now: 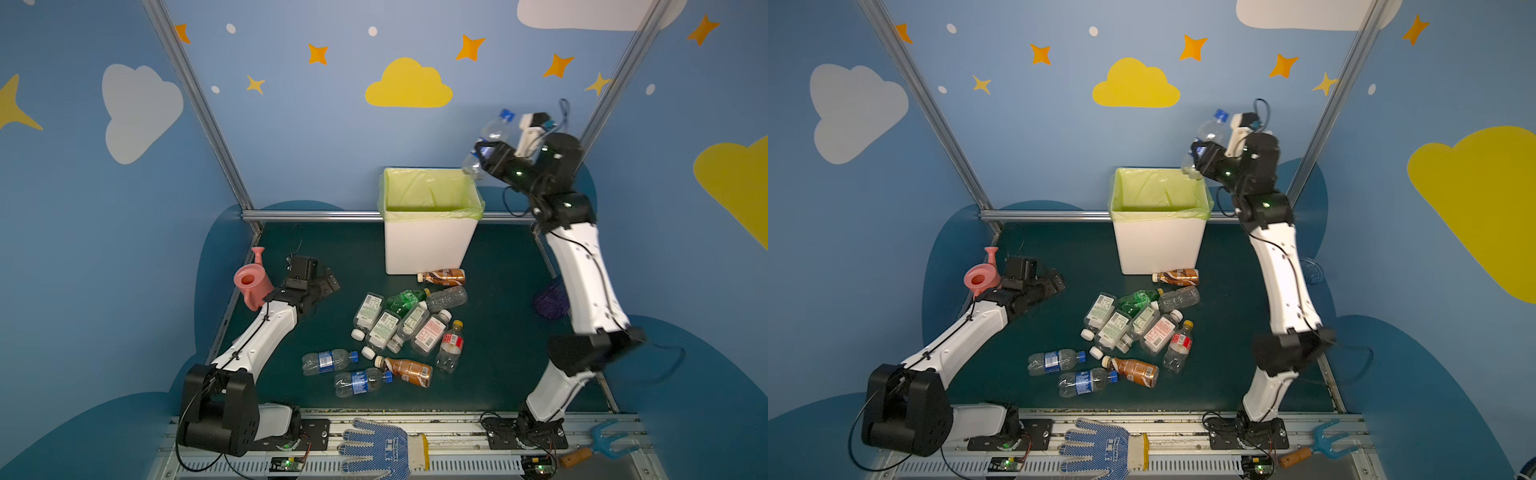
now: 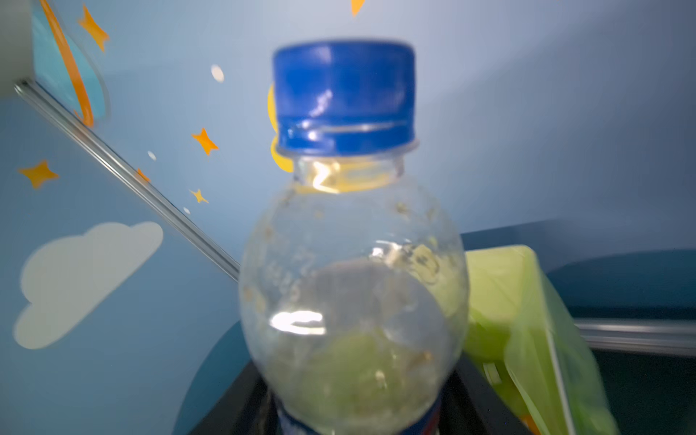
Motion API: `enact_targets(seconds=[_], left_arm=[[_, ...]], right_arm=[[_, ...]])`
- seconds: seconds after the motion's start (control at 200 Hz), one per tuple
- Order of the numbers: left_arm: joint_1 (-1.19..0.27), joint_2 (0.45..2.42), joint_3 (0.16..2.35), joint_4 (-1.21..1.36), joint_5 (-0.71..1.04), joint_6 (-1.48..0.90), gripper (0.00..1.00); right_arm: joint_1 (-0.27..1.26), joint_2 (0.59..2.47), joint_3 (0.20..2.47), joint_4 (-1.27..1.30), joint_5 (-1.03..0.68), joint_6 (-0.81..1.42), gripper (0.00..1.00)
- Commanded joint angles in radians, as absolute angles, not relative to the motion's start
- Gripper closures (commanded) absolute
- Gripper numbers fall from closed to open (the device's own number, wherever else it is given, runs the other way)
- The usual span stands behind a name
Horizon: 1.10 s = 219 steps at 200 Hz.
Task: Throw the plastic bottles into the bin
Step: 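Move the blue-capped bottle over the bin and open the right gripper, then lower the left gripper onto the clear white-labelled bottle while the right gripper withdraws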
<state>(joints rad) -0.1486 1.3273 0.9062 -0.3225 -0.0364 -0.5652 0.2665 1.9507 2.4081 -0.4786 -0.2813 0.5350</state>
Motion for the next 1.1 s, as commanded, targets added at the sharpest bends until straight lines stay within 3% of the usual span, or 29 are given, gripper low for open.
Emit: enact_targets(seconds=[0.0,0.05,0.09,0.215,0.285,0.436,0.606,0.826,1.091], left_arm=[[-0.141,1.311,0.917,-0.376,-0.049,-0.553,0.0],[-0.14,1.303,0.906,-0.375,-0.057,-0.552,0.0],[-0.14,1.298,0.892,-0.367,-0.06,-0.555,0.0],[-0.14,1.295,0.873,-0.348,-0.044,-0.567,0.0],[-0.14,1.297,0.874,-0.348,-0.025,-0.566,0.0],[-0.14,1.297,0.884,-0.339,0.051,-0.513,0.0],[-0.163,1.292,0.883,-0.325,0.118,-0.442,0.0],[-0.277,1.399,0.982,-0.444,0.092,-0.295,0.0],[-0.418,1.553,1.078,-0.545,0.069,-0.186,0.0]], right_arm=[[0.294,2.095,2.75,-0.856,-0.369,0.465,0.31],[0.288,2.07,2.776,-0.855,-0.346,0.465,0.21],[0.287,2.022,2.726,-0.828,-0.316,0.463,0.19],[0.279,1.747,2.327,-0.567,-0.217,0.469,0.08],[0.262,1.639,2.15,-0.476,-0.196,0.486,0.08],[0.223,1.571,2.053,-0.486,-0.212,0.489,0.07],[0.175,1.458,1.781,-0.44,-0.222,0.509,0.07],[0.086,1.252,1.253,-0.357,-0.218,0.563,0.06],[0.023,1.086,0.845,-0.396,-0.204,0.6,0.05]])
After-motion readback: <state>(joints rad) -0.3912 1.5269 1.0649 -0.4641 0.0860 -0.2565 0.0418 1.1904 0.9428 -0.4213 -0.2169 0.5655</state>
